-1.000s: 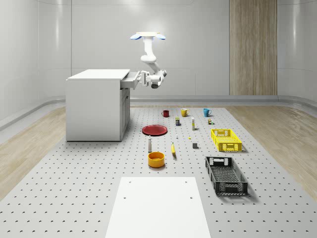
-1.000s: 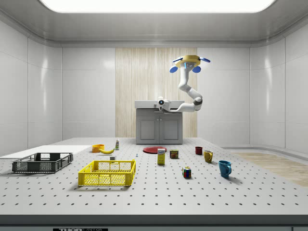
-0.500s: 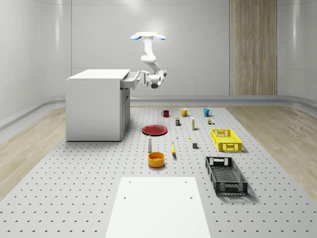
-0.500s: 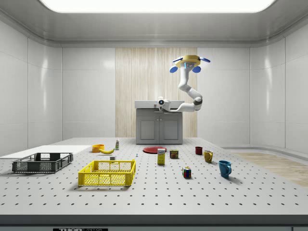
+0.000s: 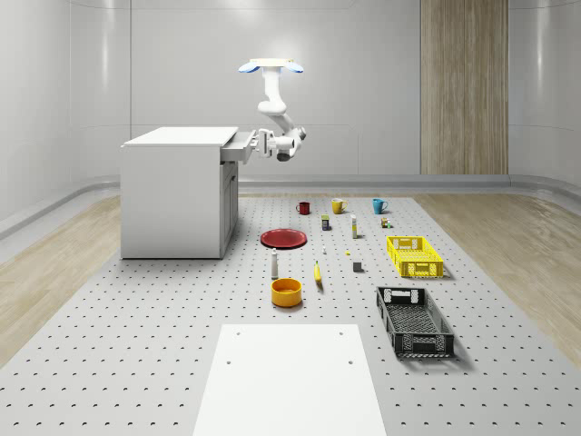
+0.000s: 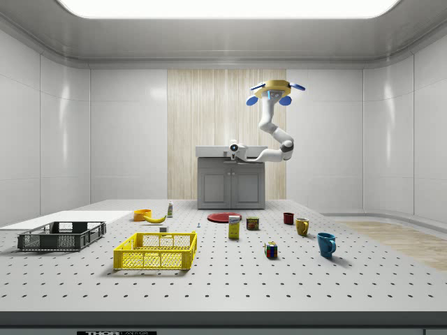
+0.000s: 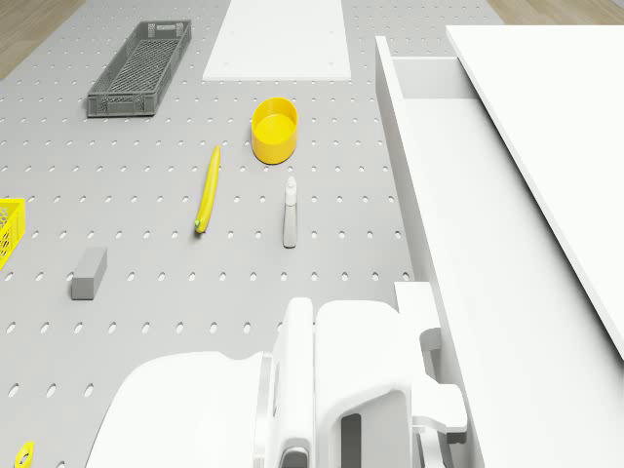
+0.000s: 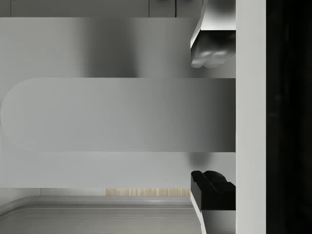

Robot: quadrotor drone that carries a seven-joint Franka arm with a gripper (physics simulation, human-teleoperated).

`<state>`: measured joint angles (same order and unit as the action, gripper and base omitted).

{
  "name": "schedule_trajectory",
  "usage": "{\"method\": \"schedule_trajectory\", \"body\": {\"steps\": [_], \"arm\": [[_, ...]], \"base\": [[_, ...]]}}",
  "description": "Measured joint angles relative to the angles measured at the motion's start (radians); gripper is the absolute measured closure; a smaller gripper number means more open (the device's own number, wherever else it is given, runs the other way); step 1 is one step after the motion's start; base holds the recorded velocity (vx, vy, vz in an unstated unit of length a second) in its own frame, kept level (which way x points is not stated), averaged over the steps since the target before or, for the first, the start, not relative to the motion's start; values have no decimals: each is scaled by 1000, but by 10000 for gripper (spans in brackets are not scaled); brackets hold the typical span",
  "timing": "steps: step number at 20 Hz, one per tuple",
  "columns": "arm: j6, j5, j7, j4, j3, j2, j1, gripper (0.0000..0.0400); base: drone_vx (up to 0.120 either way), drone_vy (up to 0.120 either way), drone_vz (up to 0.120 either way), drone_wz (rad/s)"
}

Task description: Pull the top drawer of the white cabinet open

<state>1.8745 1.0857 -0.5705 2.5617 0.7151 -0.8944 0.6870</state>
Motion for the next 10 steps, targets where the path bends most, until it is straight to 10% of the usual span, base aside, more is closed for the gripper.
{"method": "schedule_trajectory", "body": {"steps": [5,10], "arm": [[4,-2,-6,-3,0,-4,5,89],[7,-5,-9,-3,2,-7,9,226]], "base": [[0,0,0,0],[0,0,0,0]]}}
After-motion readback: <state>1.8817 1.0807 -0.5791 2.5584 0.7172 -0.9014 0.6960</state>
